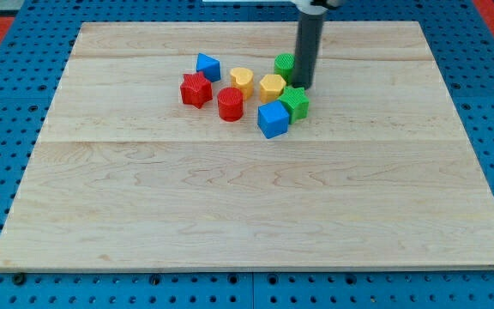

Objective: Move the yellow heart left to the yellow hexagon

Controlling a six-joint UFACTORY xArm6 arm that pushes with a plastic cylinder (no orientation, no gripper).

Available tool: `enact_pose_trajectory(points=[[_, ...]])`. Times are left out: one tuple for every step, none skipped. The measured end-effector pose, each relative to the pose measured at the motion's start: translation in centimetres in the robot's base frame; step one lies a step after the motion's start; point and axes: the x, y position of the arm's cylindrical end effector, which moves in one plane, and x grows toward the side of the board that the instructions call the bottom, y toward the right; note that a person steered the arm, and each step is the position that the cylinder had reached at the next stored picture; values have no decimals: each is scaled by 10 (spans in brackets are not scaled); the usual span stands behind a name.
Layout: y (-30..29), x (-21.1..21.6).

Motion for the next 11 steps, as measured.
enact_pose_trajectory(points=[[-36,-60],[-42,-65],[-55,-23],[-93,-12],[-92,23],[-85,42],[-80,74],[-34,97],[-18,63],[-53,6],[-49,-5]])
